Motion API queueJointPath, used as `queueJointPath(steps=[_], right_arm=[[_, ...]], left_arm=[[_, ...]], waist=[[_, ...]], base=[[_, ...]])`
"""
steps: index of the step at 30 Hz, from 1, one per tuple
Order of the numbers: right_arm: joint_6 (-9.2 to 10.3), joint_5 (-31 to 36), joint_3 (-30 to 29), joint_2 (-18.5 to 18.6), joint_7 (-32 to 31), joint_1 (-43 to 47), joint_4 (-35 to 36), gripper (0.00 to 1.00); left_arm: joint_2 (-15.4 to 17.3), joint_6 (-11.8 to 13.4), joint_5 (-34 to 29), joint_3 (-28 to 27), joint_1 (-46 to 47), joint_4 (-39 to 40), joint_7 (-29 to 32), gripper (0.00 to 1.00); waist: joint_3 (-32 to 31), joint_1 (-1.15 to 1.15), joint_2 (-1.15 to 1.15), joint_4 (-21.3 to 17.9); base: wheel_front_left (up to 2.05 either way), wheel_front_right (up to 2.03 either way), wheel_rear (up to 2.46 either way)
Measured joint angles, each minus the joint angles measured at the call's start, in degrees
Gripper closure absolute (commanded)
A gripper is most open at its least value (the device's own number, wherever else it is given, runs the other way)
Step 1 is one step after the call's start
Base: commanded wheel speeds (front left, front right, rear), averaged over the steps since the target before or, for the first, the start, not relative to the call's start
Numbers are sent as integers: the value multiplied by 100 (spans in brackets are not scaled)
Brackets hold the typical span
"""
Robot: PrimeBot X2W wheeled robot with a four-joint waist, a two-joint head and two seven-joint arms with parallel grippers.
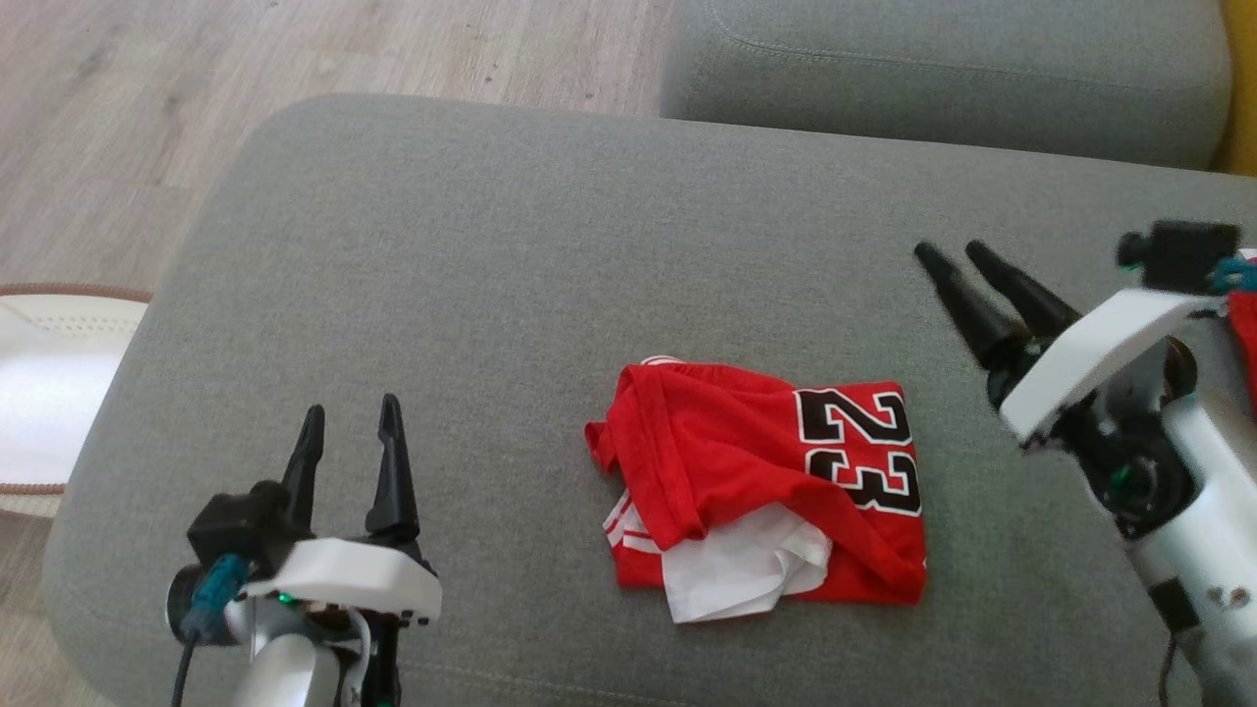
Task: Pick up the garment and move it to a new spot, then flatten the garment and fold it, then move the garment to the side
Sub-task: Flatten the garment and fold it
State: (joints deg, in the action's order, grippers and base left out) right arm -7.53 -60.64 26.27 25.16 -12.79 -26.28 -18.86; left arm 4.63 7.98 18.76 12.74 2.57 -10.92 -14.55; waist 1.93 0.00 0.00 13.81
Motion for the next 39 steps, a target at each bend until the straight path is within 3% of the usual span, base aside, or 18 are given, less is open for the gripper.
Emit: queueJointPath(steps=[2, 7, 8, 9, 10, 15, 27, 32, 39], right_arm=[[0, 499, 196, 83, 71, 41, 64, 0], [0, 949, 497, 3, -42, 454, 103, 0], [0, 1071, 520, -37, -52, 533, 63, 13], [0, 1215, 543, -74, -70, 591, 27, 49], [0, 1374, 592, -99, -77, 607, -1, 100], [0, 1987, 854, -200, -335, 589, -54, 100], [0, 1916, 1348, -914, -1047, 829, -715, 100], [0, 1697, 1573, -1339, -1014, 805, -1089, 100], [0, 1266, 2061, -1767, -491, 536, -1239, 100]], left_arm=[[-2, -20, -1, 0, 0, 4, 0, 0], [-25, -49, -1, 2, -1, 2, 0, 0], [-31, -51, -1, 2, -1, 0, 0, 0], [-35, -67, -1, 3, -1, -5, 0, 0], [-41, -77, -1, 3, -1, -13, 0, 0], [-71, -93, -2, 4, -1, -22, 0, 0], [-111, -93, -2, 3, -1, -33, 0, 0], [-121, -101, -2, -1, 5, -63, 0, 0], [-129, -135, -58, 0, 68, -83, 0, 0]], waist=[[-1, 0, 0, -1], [-23, 0, 0, 32], [-26, 0, 0, 43], [-30, 0, 0, 57], [-34, 0, 0, 74], [-27, 0, 0, 191], [97, 0, 0, 552], [154, 0, 0, 594], [200, 0, 0, 529]], base=[[0, 0, 0], [0, 0, 0], [0, 0, 0], [0, 0, 0], [0, 0, 0], [0, 0, 0], [0, 0, 0], [0, 0, 0], [0, 0, 0]])
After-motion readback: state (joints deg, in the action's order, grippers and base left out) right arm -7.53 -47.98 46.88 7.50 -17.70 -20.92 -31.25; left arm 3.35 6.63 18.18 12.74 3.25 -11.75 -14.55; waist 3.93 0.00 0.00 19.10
